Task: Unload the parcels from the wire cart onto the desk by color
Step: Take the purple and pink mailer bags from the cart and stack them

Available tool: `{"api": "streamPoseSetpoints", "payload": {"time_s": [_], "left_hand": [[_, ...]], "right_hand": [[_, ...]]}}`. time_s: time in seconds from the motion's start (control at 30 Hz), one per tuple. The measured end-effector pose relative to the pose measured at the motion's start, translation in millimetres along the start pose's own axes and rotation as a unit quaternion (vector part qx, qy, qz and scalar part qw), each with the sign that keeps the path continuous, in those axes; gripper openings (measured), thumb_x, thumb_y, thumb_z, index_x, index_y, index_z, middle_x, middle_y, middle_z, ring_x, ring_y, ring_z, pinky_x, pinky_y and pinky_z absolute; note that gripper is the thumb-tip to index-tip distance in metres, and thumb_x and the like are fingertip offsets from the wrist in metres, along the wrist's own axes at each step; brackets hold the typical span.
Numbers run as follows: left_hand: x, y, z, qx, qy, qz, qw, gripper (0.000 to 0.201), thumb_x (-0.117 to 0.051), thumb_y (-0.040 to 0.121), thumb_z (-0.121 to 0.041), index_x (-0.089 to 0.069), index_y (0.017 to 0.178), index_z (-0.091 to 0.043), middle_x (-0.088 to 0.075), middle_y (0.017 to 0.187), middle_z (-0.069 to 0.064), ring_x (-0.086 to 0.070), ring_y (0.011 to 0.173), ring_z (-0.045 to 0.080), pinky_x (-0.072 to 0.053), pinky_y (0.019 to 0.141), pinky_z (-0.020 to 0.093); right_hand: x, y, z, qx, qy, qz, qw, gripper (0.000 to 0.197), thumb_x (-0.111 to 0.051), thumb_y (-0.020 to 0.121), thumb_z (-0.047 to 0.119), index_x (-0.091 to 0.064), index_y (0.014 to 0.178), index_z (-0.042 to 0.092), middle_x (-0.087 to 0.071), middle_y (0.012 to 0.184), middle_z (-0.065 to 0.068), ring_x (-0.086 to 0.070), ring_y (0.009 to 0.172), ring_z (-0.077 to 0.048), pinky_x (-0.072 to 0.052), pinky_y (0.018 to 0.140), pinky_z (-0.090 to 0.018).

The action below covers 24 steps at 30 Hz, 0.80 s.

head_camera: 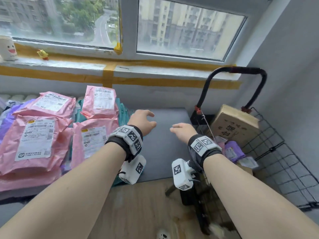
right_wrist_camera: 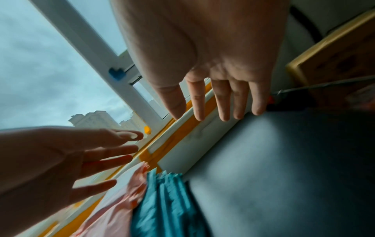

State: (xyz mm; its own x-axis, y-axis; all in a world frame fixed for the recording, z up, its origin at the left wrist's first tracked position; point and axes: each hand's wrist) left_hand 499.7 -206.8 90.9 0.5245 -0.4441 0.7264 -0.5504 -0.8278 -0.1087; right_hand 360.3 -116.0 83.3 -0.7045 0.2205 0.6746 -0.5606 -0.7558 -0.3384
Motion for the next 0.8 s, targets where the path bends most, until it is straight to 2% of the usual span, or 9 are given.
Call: {"api": "streamPoseSetpoints", "payload": {"time_s": [0.03,0.07,0.13,0.2,0.3,0.47,0.63,0.73,0.8], "left_hand": [[-9,-1,-12,-0.007,-0.004,0.013,1.0,0.037,-0.061,0.085,-0.024,-0.06,0.121,-0.019,-0.05,0.136,0.007,-0.047,0.125,0.023,-0.037,0.102,0.027],[-19,-3,-23,-0.012,-0.005,0.027,1.0,0.036,-0.061,0.086,-0.024,-0.06,0.121,-0.019,-0.05,0.135,0.007,-0.049,0.123,0.022,-0.038,0.098,0.026],[-37,-4,-46,-0.02,-0.008,0.05,0.999,0.034,-0.059,0.087,-0.022,-0.059,0.121,-0.02,-0.05,0.134,0.006,-0.053,0.116,0.021,-0.039,0.087,0.023],[-56,-5,-69,-0.027,-0.008,0.066,0.997,0.033,-0.057,0.088,-0.022,-0.059,0.121,-0.021,-0.051,0.132,0.005,-0.057,0.11,0.021,-0.037,0.078,0.021],[-92,-1,-106,-0.034,-0.009,0.083,0.996,0.032,-0.055,0.089,-0.021,-0.058,0.122,-0.02,-0.054,0.128,0.005,-0.057,0.108,0.02,-0.037,0.077,0.021],[-177,9,-185,-0.054,-0.025,0.098,0.993,0.028,-0.057,0.087,-0.017,-0.064,0.114,-0.017,-0.064,0.119,0.003,-0.059,0.102,0.017,-0.038,0.08,0.018],[-277,23,-260,-0.068,-0.013,0.139,0.988,0.026,-0.056,0.085,-0.018,-0.065,0.11,-0.02,-0.064,0.117,-0.001,-0.059,0.1,0.015,-0.041,0.078,0.017],[-325,33,-284,-0.036,-0.026,0.152,0.987,0.021,-0.057,0.084,-0.022,-0.065,0.103,-0.024,-0.066,0.106,-0.001,-0.06,0.079,0.011,-0.047,0.061,0.017],[-347,39,-290,-0.011,-0.025,0.161,0.987,0.021,-0.058,0.085,-0.024,-0.064,0.105,-0.023,-0.066,0.107,-0.002,-0.061,0.082,0.012,-0.047,0.061,0.018]], "right_hand": [[12,-3,-13,-0.005,-0.001,-0.003,1.0,0.032,-0.057,0.09,0.019,-0.064,0.118,0.006,-0.062,0.124,-0.007,-0.054,0.118,-0.022,-0.042,0.099,-0.025],[24,-7,-27,-0.015,0.007,-0.003,1.0,0.029,-0.057,0.091,0.017,-0.066,0.116,0.005,-0.064,0.113,-0.006,-0.057,0.107,-0.02,-0.046,0.084,-0.018],[46,-13,-54,-0.035,0.035,-0.008,0.999,0.027,-0.057,0.091,0.013,-0.067,0.114,0.003,-0.061,0.088,0.001,-0.054,0.078,-0.011,-0.038,0.05,-0.006],[68,-17,-79,-0.046,0.048,-0.03,0.997,0.026,-0.058,0.09,0.012,-0.068,0.113,0.004,-0.057,0.079,0.005,-0.045,0.062,-0.004,-0.032,0.041,-0.007],[103,-16,-123,-0.048,0.054,-0.052,0.996,0.024,-0.058,0.09,0.011,-0.069,0.11,0.006,-0.063,0.097,-0.003,-0.047,0.067,-0.006,-0.033,0.048,-0.005],[175,-17,-212,-0.082,0.08,-0.067,0.991,0.016,-0.06,0.088,0.013,-0.072,0.099,0.013,-0.066,0.1,-0.001,-0.054,0.079,-0.013,-0.044,0.068,-0.023],[266,-5,-324,-0.162,0.101,-0.116,0.975,0.021,-0.059,0.083,0.011,-0.07,0.094,-0.004,-0.067,0.107,-0.022,-0.063,0.099,-0.034,-0.049,0.092,-0.042],[305,2,-379,-0.212,0.099,-0.114,0.965,0.031,-0.056,0.088,0.015,-0.065,0.112,-0.003,-0.064,0.118,-0.02,-0.059,0.095,-0.025,-0.046,0.098,-0.041],[317,10,-403,-0.25,0.131,-0.108,0.953,0.031,-0.056,0.089,0.015,-0.064,0.111,-0.005,-0.065,0.117,-0.02,-0.058,0.09,-0.024,-0.045,0.102,-0.045]]}}
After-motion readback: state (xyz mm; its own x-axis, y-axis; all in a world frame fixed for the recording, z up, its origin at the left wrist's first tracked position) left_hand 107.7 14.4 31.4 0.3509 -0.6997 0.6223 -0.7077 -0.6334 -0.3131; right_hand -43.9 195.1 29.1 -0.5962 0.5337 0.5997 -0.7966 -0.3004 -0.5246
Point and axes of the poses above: each hand's wrist, its own y-axis towards the middle knuckle, its own x-axis out of the back of the hand, z = x × y
